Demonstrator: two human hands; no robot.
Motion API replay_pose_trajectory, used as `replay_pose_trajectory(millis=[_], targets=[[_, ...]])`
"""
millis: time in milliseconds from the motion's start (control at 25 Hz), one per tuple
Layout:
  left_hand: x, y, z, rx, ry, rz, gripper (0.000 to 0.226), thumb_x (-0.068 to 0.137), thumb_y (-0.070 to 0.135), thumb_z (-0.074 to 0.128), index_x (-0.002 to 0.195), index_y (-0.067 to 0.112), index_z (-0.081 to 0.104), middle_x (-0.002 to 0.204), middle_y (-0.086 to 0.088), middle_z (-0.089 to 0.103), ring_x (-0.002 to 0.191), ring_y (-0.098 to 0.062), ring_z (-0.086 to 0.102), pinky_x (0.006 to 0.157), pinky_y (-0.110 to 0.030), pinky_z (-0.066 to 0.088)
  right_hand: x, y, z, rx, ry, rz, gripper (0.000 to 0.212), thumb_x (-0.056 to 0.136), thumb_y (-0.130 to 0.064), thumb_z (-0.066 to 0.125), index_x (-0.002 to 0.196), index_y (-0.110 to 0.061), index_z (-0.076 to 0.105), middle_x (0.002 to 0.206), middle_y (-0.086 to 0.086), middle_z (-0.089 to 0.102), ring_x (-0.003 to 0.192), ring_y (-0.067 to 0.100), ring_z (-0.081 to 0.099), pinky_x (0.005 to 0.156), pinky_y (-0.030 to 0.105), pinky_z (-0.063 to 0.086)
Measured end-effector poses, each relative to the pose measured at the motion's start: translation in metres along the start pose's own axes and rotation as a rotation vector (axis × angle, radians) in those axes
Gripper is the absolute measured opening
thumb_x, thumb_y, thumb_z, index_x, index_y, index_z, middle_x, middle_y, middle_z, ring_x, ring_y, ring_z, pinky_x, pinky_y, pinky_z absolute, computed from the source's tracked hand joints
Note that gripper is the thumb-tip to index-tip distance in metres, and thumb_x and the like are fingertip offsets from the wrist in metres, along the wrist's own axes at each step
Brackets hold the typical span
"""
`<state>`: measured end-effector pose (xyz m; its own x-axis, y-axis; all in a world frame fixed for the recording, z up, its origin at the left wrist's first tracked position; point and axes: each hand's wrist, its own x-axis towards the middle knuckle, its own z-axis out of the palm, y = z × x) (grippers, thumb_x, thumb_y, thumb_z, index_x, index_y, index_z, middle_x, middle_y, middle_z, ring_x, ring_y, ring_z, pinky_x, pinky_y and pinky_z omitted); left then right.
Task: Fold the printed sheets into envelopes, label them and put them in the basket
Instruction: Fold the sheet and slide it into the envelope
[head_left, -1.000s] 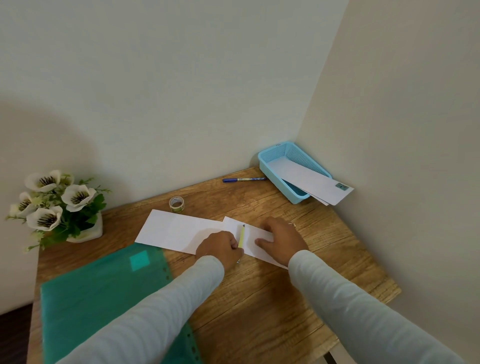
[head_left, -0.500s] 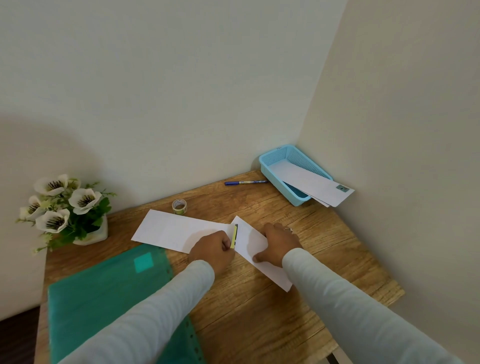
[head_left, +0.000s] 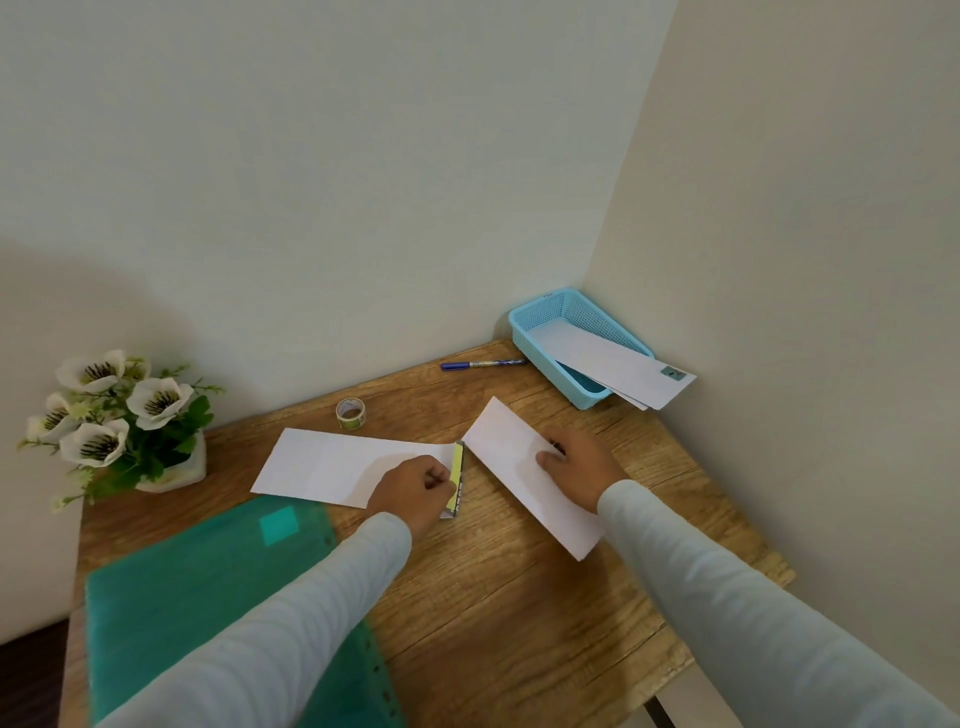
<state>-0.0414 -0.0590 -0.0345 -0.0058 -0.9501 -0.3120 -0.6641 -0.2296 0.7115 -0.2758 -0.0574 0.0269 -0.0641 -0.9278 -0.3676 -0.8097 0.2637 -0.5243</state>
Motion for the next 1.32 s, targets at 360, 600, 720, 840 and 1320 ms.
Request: replay_pose_trajectory(millis=[360, 600, 720, 840, 1320], targets=[[0.003, 0.001, 0.001, 0.058, -0.003, -0.026, 0.010, 0.093, 0.032, 0.064, 0.084, 0.033, 0.062, 0.089, 0.016, 0.062, 0.084, -0.006, 0.058, 0.076, -0.028, 0.050, -0.009, 0.002, -0.019, 0.058, -0.039, -0.080, 0.037, 0.101, -0.032, 0.063, 0.138, -0.029, 0.058, 0.131, -0.001, 0.061, 0.107, 0.013, 0.054, 0.091, 0.033, 0.043], [-0.002, 0.003, 0.000, 0.058, -0.018, 0.027, 0.012, 0.093, 0.026, 0.064, 0.083, 0.031, 0.061, 0.090, 0.012, 0.064, 0.088, -0.013, 0.061, 0.080, -0.032, 0.052, -0.009, -0.001, -0.004, 0.037, -0.188, -0.112, 0.033, 0.101, -0.027, 0.063, 0.134, -0.027, 0.063, 0.129, -0.002, 0.061, 0.115, 0.012, 0.054, 0.094, 0.031, 0.039], [-0.008, 0.004, 0.001, 0.060, -0.019, 0.063, 0.008, 0.093, 0.025, 0.064, 0.087, 0.030, 0.063, 0.091, 0.011, 0.066, 0.087, -0.013, 0.062, 0.082, -0.033, 0.054, -0.006, -0.006, 0.004, 0.009, -0.254, -0.120, 0.031, 0.102, -0.024, 0.060, 0.132, -0.024, 0.067, 0.132, 0.002, 0.064, 0.123, 0.019, 0.058, 0.101, 0.035, 0.043], [-0.012, 0.005, 0.003, 0.073, -0.034, 0.104, 0.009, 0.093, 0.027, 0.064, 0.085, 0.030, 0.062, 0.091, 0.009, 0.066, 0.086, -0.011, 0.061, 0.080, -0.032, 0.053, 0.000, -0.012, 0.010, -0.020, -0.264, -0.126, 0.031, 0.103, -0.023, 0.059, 0.133, -0.022, 0.066, 0.133, 0.005, 0.065, 0.123, 0.022, 0.060, 0.105, 0.038, 0.047], [-0.013, 0.001, 0.001, 0.085, -0.052, 0.135, 0.017, 0.096, 0.031, 0.063, 0.079, 0.031, 0.059, 0.089, 0.011, 0.065, 0.087, -0.011, 0.060, 0.082, -0.034, 0.054, 0.007, 0.001, -0.014, -0.127, -0.449, 0.036, 0.057, 0.084, -0.015, 0.081, 0.135, -0.032, 0.061, 0.129, 0.000, 0.060, 0.116, 0.022, 0.058, 0.093, 0.038, 0.054]])
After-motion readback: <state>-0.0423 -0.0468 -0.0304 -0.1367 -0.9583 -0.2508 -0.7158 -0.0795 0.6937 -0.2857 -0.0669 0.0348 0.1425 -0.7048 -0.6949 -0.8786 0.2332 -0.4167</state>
